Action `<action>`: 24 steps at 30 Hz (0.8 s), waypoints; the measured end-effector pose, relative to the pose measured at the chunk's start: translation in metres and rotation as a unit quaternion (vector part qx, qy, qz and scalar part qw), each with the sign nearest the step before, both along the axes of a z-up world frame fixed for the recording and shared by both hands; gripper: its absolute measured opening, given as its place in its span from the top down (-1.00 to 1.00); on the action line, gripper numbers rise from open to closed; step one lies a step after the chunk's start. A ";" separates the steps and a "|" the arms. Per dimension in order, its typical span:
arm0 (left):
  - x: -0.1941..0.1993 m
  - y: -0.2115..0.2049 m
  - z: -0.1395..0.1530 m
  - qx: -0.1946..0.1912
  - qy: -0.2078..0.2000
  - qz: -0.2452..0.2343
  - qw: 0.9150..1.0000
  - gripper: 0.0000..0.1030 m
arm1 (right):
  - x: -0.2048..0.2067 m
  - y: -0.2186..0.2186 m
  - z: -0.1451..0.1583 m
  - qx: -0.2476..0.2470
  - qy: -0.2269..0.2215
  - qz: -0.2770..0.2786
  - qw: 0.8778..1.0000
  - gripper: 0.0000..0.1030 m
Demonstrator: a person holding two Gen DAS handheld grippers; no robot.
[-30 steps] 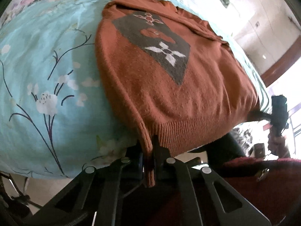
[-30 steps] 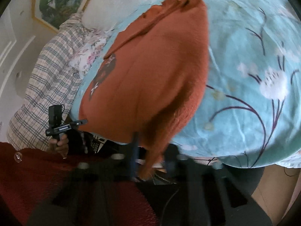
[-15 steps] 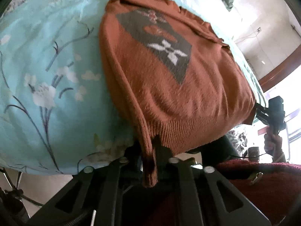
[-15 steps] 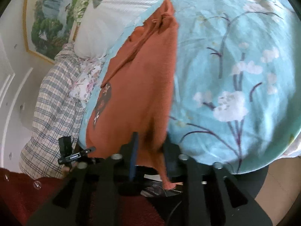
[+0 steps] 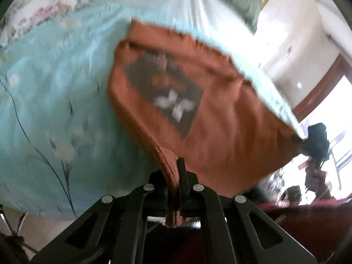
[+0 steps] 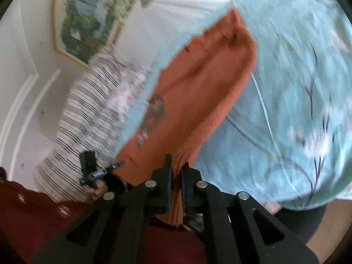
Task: Fold small clothes
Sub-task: 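Lift the hem with both grippers, fold it toward the collar, then open both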
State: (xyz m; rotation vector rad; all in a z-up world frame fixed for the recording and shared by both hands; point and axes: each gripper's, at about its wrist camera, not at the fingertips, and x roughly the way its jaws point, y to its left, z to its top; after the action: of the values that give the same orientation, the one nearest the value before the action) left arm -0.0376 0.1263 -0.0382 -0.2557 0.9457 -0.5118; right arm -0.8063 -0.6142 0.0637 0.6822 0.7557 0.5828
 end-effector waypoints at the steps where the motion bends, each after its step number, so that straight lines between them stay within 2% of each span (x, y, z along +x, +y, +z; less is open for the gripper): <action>1: 0.002 0.003 0.011 -0.012 -0.014 0.007 1.000 0.92 | 0.001 -0.003 0.006 0.007 -0.010 -0.004 1.000 0.85; 4: 0.010 0.008 0.038 -0.038 -0.046 0.027 0.998 0.92 | 0.005 -0.013 0.026 0.021 -0.036 -0.033 0.999 0.85; 8: 0.034 0.007 0.063 -0.050 -0.086 0.055 0.994 0.92 | 0.023 -0.026 0.043 0.023 -0.055 -0.078 0.995 0.85; 13: 0.079 -0.011 0.081 -0.026 -0.122 0.076 0.989 0.92 | 0.072 -0.038 0.066 -0.036 -0.058 -0.113 0.991 0.85; 15: 0.110 -0.022 0.087 -0.014 -0.131 0.086 0.987 0.92 | 0.100 -0.045 0.075 -0.064 -0.056 -0.121 0.989 0.85; 20: 0.176 -0.040 0.091 0.013 -0.136 0.112 0.984 0.92 | 0.158 -0.064 0.087 -0.098 -0.043 -0.145 0.984 0.85; 24: 0.225 -0.046 0.088 0.026 -0.130 0.137 0.982 0.92 | 0.204 -0.067 0.086 -0.118 -0.024 -0.160 0.980 0.85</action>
State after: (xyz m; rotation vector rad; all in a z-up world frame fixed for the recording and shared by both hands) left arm 0.1869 0.0804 0.0497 -0.2596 0.6549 -0.2578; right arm -0.6024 -0.6812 0.1495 0.5518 0.6403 0.2100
